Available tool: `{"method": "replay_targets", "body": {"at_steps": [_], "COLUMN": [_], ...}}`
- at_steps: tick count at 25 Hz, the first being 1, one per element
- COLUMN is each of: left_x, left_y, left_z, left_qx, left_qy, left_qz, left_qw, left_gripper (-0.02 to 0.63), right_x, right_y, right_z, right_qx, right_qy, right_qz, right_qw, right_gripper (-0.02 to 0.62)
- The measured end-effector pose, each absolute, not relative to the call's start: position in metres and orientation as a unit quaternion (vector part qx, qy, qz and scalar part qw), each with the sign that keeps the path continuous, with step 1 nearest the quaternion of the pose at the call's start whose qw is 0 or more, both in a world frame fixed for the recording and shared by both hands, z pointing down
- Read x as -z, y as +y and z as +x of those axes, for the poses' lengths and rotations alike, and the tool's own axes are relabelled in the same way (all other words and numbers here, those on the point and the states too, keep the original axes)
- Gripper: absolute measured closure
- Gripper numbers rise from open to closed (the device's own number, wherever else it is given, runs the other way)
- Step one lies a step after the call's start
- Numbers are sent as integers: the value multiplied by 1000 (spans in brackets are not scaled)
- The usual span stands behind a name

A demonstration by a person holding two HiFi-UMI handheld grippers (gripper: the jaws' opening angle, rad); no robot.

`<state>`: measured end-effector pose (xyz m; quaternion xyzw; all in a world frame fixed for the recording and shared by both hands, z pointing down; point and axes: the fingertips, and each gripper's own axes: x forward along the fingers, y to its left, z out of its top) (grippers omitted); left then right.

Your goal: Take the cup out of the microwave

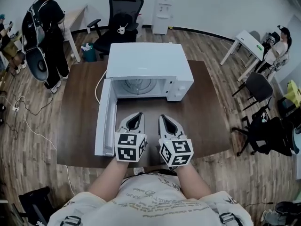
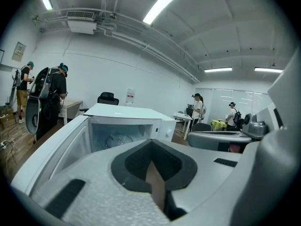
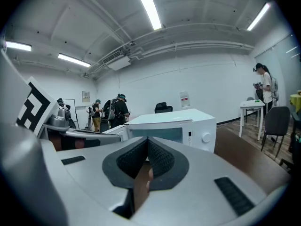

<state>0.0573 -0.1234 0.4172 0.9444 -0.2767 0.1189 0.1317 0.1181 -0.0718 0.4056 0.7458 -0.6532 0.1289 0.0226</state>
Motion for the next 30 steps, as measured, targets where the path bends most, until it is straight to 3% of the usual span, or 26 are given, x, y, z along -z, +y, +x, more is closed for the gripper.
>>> {"method": "replay_targets", "body": {"at_steps": [17, 22, 26, 30], "left_x": [-443, -456, -467, -479], "left_y": [-164, -177, -183, -185], "left_z": [61, 59, 52, 46], "left_qx": [-134, -149, -163, -172], "left_qy": [-351, -377, -396, -405], "left_qz": [914, 900, 888, 880], "left_qw": [152, 163, 169, 177], "left_gripper": [592, 592, 592, 592], "right_x": [-440, -472, -502, -522], "right_y": [-144, -173, -195, -218], "right_z": [144, 141, 131, 130], "right_qx": [-154, -172, -184, -185], "right_qy": [-698, -711, -729, -739], "right_qz": [698, 678, 651, 636], "right_qw": [39, 73, 101, 120], "right_gripper": [581, 580, 528, 515]}}
